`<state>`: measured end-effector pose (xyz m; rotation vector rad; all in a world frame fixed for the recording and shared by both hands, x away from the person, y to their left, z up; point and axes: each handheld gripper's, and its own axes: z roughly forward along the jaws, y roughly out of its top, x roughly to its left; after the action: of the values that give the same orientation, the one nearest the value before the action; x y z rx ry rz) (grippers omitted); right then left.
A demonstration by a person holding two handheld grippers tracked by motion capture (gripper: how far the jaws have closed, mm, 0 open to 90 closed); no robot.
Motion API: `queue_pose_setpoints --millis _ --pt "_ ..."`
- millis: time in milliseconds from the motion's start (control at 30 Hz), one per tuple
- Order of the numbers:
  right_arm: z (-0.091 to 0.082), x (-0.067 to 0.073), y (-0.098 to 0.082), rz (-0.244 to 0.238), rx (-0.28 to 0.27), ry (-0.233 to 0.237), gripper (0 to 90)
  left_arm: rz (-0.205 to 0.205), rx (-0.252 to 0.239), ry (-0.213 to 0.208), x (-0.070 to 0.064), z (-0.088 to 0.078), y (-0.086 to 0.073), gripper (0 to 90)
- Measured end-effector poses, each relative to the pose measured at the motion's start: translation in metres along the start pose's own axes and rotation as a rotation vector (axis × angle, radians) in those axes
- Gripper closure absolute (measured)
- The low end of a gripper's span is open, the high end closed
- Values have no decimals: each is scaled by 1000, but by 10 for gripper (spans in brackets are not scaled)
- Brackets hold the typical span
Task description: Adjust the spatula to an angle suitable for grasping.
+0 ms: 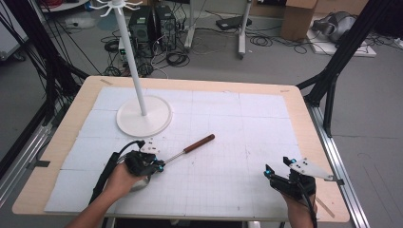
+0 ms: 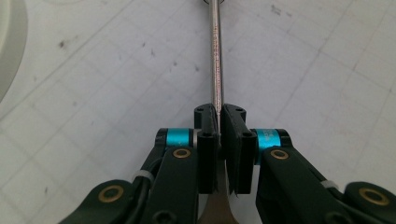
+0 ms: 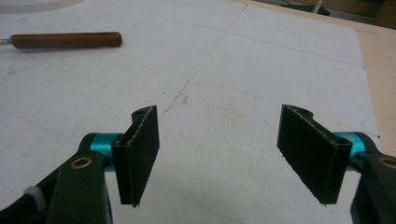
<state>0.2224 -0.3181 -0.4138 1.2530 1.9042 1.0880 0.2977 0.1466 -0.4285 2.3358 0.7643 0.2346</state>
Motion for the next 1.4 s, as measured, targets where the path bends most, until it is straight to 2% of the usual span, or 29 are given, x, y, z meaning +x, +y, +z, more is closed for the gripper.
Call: queue_pose_setpoints --millis 33,100,167,200,267,433,700,733,767,800,833,867,900,933,967,1000,1067,1100,1167,1267,1400 --pt "0 0 0 -4 0 1 287 -14 -4 6 0 -4 -5 837" --pt "1 0 0 -5 0 1 287 -11 -3 9 1 -7 -8 837" --pt "1 1 0 -6 3 4 287 -37 -10 23 3 -18 -22 836" --pt "1 1 0 -6 3 4 287 -37 -10 23 3 -18 -22 836" --pt "2 2 0 -5 2 5 287 -63 -26 32 5 -26 -34 836" --pt "3 3 0 -4 10 6 287 -93 -18 46 6 -39 -47 836" --pt "5 4 1 -8 11 10 287 -96 -7 64 4 -44 -52 834" --pt "5 4 1 -12 11 12 287 -103 -31 65 3 -45 -53 830" --pt "5 4 1 -12 11 12 287 -103 -31 65 3 -45 -53 828" --pt "5 4 1 -8 10 11 288 -96 -70 60 4 -48 -53 828" --pt "4 4 1 -4 7 8 287 -118 -144 53 6 -55 -52 742" --pt "3 3 1 -4 4 6 287 -127 -176 52 8 -59 -52 690" --pt "3 3 1 -4 4 6 287 -127 -176 52 8 -59 -52 646" --pt "1 1 1 2 1 2 287 -144 -255 56 12 -67 -53 586" --pt "1 1 1 2 1 2 287 -144 -255 56 12 -67 -53 541" --pt "-2 0 1 9 -3 -2 287 -166 -324 62 17 -73 -54 475" --pt "-5 -2 1 14 -15 -5 287 -191 -384 67 23 -79 -55 391" --pt "-8 -2 1 23 -19 -2 286 -191 -384 67 23 -79 -55 349" --pt "-13 -2 1 30 -30 -6 268 -211 -435 83 30 -87 -56 283" --pt "-21 -2 -1 36 -45 -19 204 -210 -454 118 35 -95 -55 198" --pt "-24 -6 -1 61 -73 -52 172 -217 -459 125 39 -99 -54 190"
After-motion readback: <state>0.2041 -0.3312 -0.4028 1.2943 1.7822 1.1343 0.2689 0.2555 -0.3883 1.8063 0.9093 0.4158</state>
